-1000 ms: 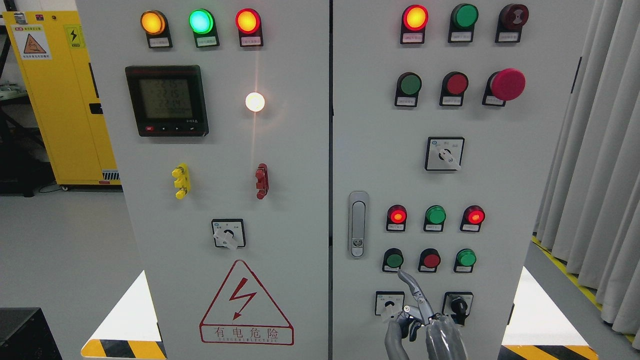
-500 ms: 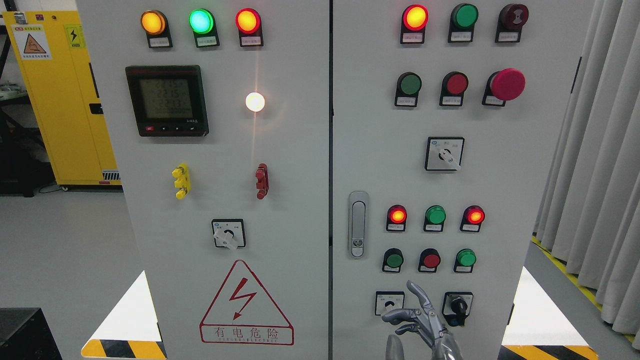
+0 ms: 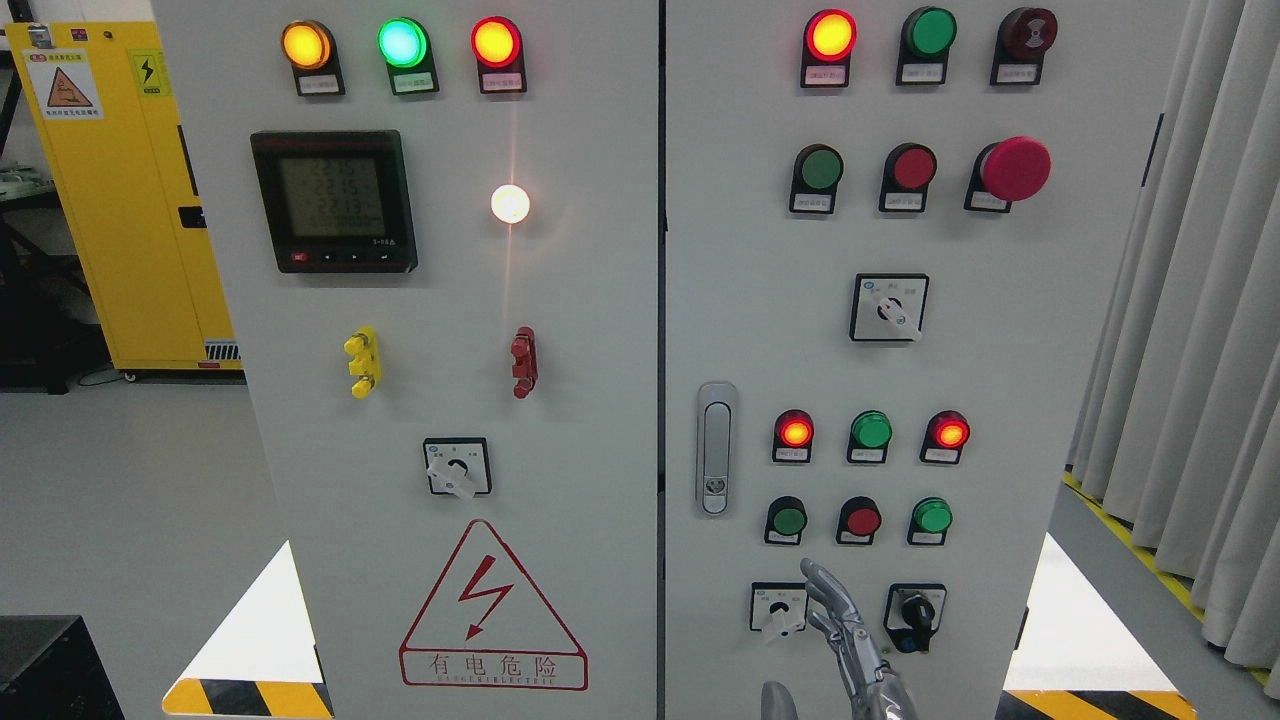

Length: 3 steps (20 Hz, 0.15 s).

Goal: Press green start button
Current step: 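Release the green button and lower the right hand away from the cabinet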

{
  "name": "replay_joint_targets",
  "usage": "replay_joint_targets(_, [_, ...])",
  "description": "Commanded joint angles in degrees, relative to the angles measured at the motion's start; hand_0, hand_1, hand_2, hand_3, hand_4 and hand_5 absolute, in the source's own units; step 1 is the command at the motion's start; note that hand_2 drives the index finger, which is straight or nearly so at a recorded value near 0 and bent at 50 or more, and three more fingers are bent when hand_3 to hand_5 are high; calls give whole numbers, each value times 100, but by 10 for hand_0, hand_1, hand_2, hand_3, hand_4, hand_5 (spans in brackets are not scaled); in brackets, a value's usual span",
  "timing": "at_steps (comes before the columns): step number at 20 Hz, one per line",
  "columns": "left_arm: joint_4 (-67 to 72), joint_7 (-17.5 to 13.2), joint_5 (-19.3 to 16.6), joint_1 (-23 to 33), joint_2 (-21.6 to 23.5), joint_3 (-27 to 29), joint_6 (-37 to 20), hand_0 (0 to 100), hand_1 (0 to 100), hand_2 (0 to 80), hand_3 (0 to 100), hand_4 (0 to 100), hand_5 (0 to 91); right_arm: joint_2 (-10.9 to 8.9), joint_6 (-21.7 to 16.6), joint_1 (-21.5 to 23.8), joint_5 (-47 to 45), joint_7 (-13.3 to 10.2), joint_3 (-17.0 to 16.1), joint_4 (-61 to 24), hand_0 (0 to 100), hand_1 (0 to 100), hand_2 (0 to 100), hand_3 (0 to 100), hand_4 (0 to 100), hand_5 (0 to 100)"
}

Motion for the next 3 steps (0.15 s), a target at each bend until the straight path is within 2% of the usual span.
replay_joint_targets(1, [0,23,1,2,-3,-7,1,120,556,0,0,0,0,-7,4,27,-40,3,88,-50,601,648,0,0,0,0])
replay_joint_targets(3, [0,23,1,2,-3,2,1,120,556,0,0,0,0,-7,-5,45,-40,3,88,-50,592,648,0,0,0,0])
